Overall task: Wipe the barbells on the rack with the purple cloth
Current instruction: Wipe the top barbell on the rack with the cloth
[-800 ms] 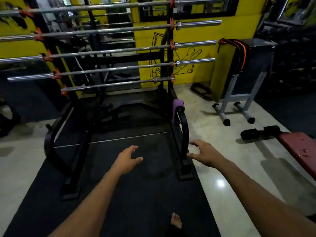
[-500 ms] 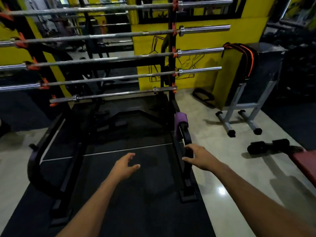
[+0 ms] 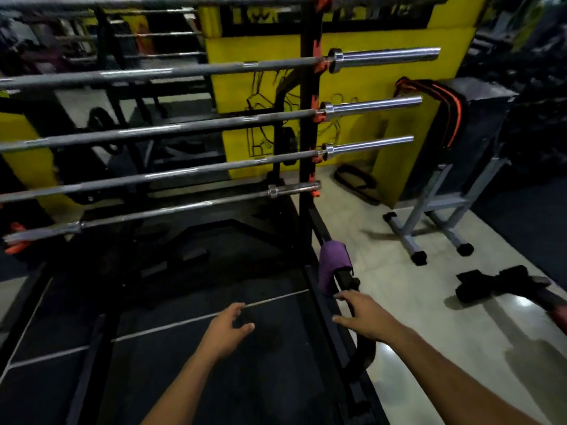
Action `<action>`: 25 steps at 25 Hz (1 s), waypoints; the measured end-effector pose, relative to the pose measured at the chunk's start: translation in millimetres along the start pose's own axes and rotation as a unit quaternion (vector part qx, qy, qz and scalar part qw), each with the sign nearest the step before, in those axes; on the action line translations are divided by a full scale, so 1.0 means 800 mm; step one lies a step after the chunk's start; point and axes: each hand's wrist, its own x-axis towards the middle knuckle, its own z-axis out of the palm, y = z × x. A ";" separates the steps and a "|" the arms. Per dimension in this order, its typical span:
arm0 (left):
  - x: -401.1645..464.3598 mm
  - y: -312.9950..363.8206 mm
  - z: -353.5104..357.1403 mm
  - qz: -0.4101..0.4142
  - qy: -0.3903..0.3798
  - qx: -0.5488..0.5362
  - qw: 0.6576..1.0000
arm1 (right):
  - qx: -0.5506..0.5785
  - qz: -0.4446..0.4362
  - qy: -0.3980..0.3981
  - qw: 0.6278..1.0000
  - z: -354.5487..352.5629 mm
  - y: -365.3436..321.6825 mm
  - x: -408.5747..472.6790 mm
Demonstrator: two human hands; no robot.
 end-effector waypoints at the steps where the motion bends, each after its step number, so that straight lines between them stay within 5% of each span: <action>1: 0.030 0.015 -0.007 0.006 -0.015 0.016 1.000 | 0.018 0.019 0.007 1.000 -0.009 0.005 0.014; 9: 0.273 0.145 -0.008 0.088 -0.106 0.152 0.979 | 0.154 0.133 0.050 0.978 -0.029 0.086 0.128; 16: 0.461 0.221 0.021 0.116 -0.208 0.319 0.917 | 0.292 0.205 0.068 0.932 -0.020 0.146 0.254; 25: 0.668 0.284 0.133 0.134 -0.258 0.398 0.870 | 0.291 0.295 0.034 0.909 -0.047 0.267 0.391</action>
